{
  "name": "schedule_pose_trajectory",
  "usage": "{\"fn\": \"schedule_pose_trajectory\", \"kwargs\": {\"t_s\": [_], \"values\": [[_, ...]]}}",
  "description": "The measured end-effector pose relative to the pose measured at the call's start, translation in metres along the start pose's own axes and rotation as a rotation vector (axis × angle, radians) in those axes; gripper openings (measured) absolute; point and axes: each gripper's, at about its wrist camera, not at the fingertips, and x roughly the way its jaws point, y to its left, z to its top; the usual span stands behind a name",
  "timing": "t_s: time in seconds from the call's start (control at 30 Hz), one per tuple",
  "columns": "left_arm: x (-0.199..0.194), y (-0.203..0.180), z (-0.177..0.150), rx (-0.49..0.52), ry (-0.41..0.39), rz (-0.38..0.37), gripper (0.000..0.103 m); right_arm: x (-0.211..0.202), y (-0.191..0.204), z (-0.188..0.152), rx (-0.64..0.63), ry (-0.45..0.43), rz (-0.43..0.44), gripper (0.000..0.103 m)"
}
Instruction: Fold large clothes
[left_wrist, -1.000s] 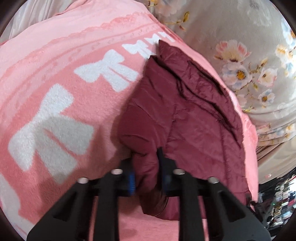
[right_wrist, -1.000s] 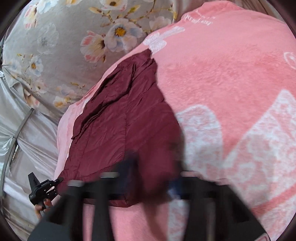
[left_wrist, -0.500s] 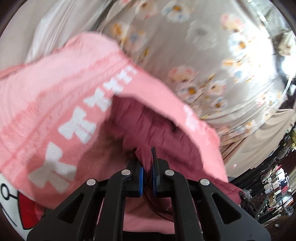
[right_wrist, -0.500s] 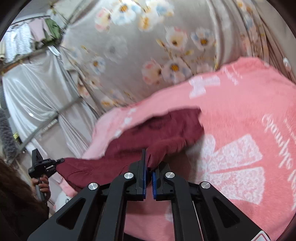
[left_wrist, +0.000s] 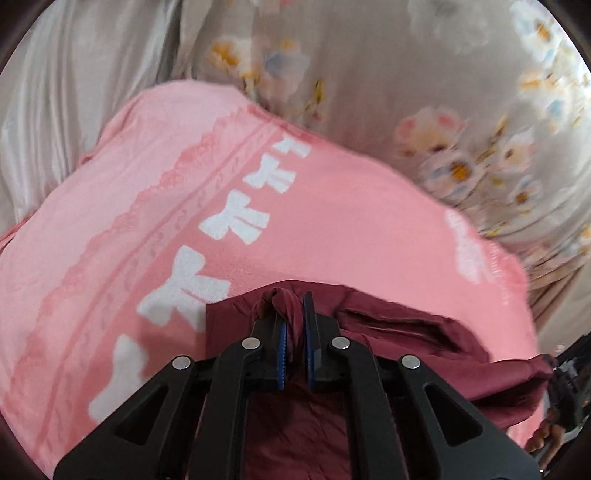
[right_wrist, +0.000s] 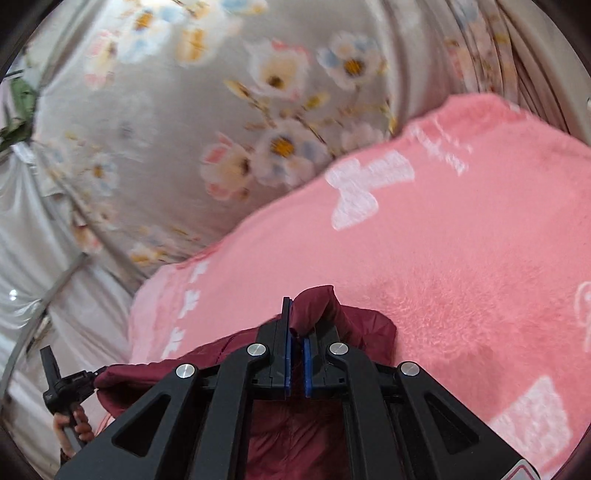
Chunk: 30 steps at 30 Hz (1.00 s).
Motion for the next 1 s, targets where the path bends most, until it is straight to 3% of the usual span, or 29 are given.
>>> {"fn": "schedule_pose_trajectory", "kwargs": {"t_s": [0.2, 0.27, 0.37, 0.4, 0.43, 0.47, 0.5, 0.57, 0.63, 0.77, 0.9, 0.97, 1.0], "values": [[0.107, 0.011, 0.006, -0.007, 0.136, 0.073, 0.012, 0.098, -0.025, 0.003, 0.033, 0.109, -0.114, 0.004], [0.127, 0.018, 0.005, -0.029, 0.163, 0.054, 0.015, 0.121, -0.035, 0.0, 0.052, 0.142, -0.13, 0.008], [0.132, 0.032, 0.011, -0.106, 0.162, -0.029, 0.019, 0.127, -0.048, 0.005, 0.147, 0.152, -0.069, 0.014], [0.124, 0.038, 0.016, -0.13, 0.144, -0.059, 0.023, 0.117, -0.052, 0.009, 0.183, 0.12, -0.032, 0.022], [0.115, 0.042, 0.021, -0.141, 0.117, -0.071, 0.026, 0.103, -0.053, 0.013, 0.21, 0.076, -0.004, 0.038], [0.102, 0.046, 0.027, -0.145, 0.067, -0.043, 0.051, 0.083, -0.053, 0.019, 0.23, 0.006, 0.004, 0.048], [0.077, 0.053, 0.035, -0.147, -0.05, 0.041, 0.077, 0.065, -0.05, 0.024, 0.23, -0.053, 0.007, 0.06], [0.04, 0.06, 0.043, -0.133, -0.189, 0.084, 0.081, 0.033, -0.035, 0.03, 0.176, -0.14, -0.007, 0.06], [0.021, 0.052, 0.048, -0.096, -0.208, 0.077, 0.078, 0.022, 0.003, 0.029, 0.025, -0.119, -0.02, 0.06], [0.009, -0.011, 0.039, 0.059, -0.159, 0.004, 0.077, 0.071, 0.101, -0.014, -0.304, 0.111, -0.007, 0.059], [0.014, -0.069, 0.011, 0.181, -0.088, -0.054, 0.078, 0.137, 0.146, -0.064, -0.463, 0.272, -0.054, 0.055], [0.017, -0.09, -0.005, 0.229, -0.053, -0.066, 0.078, 0.164, 0.153, -0.075, -0.483, 0.335, -0.088, 0.041], [0.021, -0.094, -0.009, 0.241, -0.042, -0.071, 0.078, 0.18, 0.154, -0.08, -0.49, 0.369, -0.116, 0.021]]}}
